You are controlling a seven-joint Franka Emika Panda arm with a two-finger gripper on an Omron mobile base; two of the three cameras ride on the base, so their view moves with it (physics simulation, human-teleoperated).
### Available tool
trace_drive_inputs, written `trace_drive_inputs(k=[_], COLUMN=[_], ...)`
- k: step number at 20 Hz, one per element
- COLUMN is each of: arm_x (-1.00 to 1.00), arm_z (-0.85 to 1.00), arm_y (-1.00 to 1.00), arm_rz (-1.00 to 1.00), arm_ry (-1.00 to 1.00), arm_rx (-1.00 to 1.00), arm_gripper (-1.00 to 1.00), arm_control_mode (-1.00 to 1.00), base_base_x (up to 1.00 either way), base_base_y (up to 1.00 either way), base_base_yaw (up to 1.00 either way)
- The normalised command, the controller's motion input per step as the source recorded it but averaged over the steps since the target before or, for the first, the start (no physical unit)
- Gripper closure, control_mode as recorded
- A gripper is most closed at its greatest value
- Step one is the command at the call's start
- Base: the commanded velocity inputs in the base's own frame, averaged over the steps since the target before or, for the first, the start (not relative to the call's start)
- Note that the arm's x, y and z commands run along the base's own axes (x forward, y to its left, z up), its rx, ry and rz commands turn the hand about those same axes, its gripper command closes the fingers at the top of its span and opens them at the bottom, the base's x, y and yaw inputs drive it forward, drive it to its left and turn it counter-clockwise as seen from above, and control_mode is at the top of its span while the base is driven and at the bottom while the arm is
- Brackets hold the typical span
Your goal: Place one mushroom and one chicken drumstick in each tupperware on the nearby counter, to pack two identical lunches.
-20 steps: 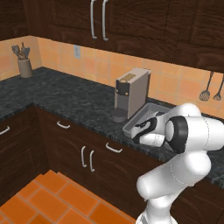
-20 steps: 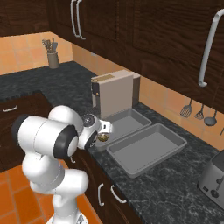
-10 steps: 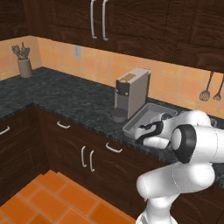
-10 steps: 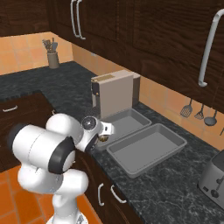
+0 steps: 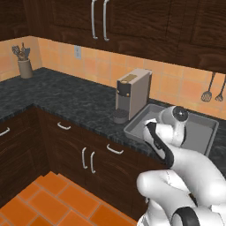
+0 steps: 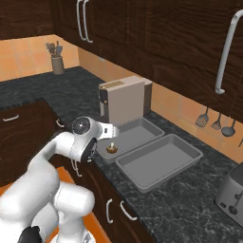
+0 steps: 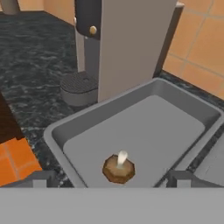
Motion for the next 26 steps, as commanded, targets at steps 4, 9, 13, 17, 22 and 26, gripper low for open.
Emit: trace_drive_inputs(k=[4, 9, 13, 17, 22, 26], arm_x=[-0.83, -0.84, -0.68, -0.53, -0.69, -0.68], arm_z=[0.78, 0.32, 0.12, 0.31, 0.39, 0.39], arm_y=[0.19, 0.02, 0.0, 0.0, 0.04, 0.11], arm_rz=[0.0, -0.03, -0.04, -0.05, -0.09, -0.05], arm_ry=[0.13, 0.18, 0.17, 0.06, 0.01, -0.05], arm_rx=[0.02, 0.1, 0.12, 0.01, -0.01, -0.03], arm_gripper=[-1.0, -1.0, -1.0, -1.0, -1.0, -1.0], arm_control_mode=[-1.0, -1.0, -1.0, -1.0, -1.0, -1.0], base_base_x=[0.0, 0.0, 0.0, 0.0, 0.0, 0.0], base_base_y=[0.0, 0.0, 0.0, 0.0, 0.0, 0.0], base_base_yaw=[0.0, 0.0, 0.0, 0.0, 0.0, 0.0])
